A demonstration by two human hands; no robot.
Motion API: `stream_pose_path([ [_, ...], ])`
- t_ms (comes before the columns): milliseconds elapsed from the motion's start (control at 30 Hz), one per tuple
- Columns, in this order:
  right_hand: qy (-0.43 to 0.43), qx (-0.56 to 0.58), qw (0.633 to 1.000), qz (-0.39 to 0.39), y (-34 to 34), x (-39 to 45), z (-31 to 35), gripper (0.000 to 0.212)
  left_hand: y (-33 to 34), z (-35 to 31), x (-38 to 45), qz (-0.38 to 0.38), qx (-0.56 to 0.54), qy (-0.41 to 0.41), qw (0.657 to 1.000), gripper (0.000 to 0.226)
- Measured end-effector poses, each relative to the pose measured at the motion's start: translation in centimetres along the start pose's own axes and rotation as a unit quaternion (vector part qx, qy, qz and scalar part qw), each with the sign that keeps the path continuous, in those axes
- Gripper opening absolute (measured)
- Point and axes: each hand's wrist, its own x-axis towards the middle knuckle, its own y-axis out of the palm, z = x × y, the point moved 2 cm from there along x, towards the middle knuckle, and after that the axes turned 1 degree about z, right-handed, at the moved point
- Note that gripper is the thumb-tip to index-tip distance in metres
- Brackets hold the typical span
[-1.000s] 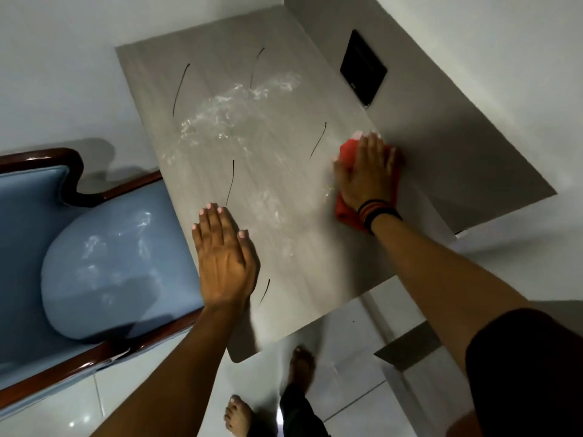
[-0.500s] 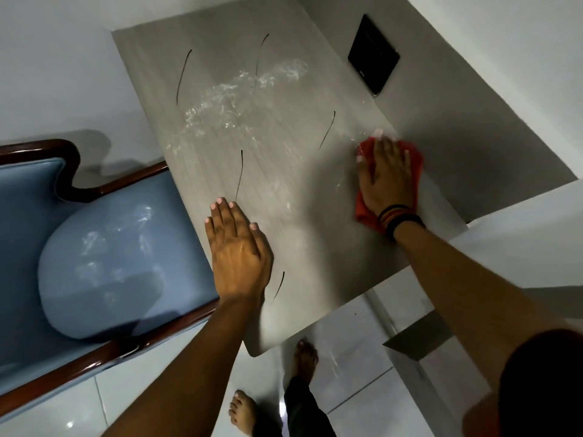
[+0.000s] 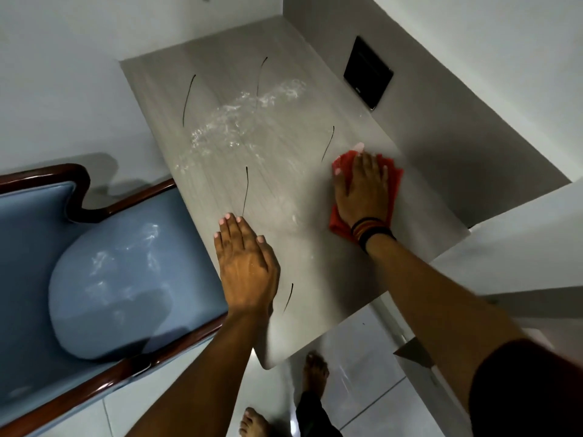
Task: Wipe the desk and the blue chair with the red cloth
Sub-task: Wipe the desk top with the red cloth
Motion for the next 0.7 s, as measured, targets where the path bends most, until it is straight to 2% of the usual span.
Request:
stream_pose_path([
  [167, 0.094, -0.008, 0.994, -0.059, 1.1, -10.3, -3.5, 0.072, -1.7, 2.1, 4.9, -0.026, 0.002, 0.006, 1.0, 0.065],
  [267, 0.152, 0.003, 0.986, -0.066, 1.3, -8.6, -3.1, 0.071, -1.0, 2.9, 7.7, 0.003, 0.018, 0.006, 1.0, 0.066],
  [367, 0.177, -0.007, 0.981, -0.079, 1.0, -3.5, -2.9, 0.07, -0.1, 3.0, 8.2, -0.003, 0.016, 0.011, 1.0, 0.064],
  [600, 0.014, -0.036, 0.997, -0.06, 0.6, 10.9, 1.7, 0.067, -0.1, 3.1, 7.9, -0.017, -0.004, 0.008, 1.0, 0.062],
  [700, -0.06, -0.045, 0.997, -0.035, 1.2, 12.1, 4.7, 0.066, 0.1, 3.1, 7.9, -0.013, -0.003, 0.002, 1.0, 0.062],
])
